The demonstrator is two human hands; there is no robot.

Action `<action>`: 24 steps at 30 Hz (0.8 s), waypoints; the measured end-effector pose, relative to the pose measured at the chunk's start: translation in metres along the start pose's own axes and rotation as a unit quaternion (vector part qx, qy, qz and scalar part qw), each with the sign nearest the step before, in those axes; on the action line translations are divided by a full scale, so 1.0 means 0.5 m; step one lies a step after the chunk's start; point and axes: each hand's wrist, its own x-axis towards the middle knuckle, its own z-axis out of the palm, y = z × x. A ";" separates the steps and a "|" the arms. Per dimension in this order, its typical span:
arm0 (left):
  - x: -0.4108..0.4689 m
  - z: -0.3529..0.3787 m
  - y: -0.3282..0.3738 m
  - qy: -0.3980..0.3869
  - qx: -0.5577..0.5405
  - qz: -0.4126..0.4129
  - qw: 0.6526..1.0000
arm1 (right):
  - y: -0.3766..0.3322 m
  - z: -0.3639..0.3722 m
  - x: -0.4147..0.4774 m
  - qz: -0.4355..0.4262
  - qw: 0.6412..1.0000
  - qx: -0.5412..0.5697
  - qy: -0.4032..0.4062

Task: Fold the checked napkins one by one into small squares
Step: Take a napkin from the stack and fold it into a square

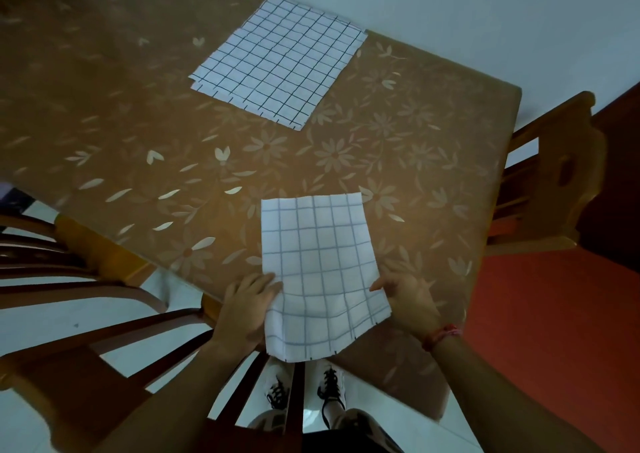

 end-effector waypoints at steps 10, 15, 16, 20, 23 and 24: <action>-0.002 -0.003 -0.019 0.086 -0.099 -0.068 0.989 | 0.008 -0.020 0.014 -0.015 0.999 0.034 -0.028; 0.036 -0.017 -0.026 0.109 -0.114 -0.139 0.978 | -0.012 -0.015 0.062 0.072 0.997 0.042 0.007; 0.043 -0.018 -0.031 0.119 -0.131 -0.144 0.974 | -0.011 -0.012 0.075 0.080 0.995 0.054 0.015; 0.075 -0.024 -0.039 0.122 -0.167 -0.180 0.962 | -0.005 -0.008 0.124 0.111 0.989 0.091 0.036; 0.089 -0.028 -0.034 0.125 -0.218 -0.226 0.941 | -0.001 -0.004 0.153 0.138 0.981 0.130 0.032; 0.091 -0.031 -0.032 0.120 -0.239 -0.243 0.933 | -0.001 -0.005 0.157 0.144 0.979 0.139 0.027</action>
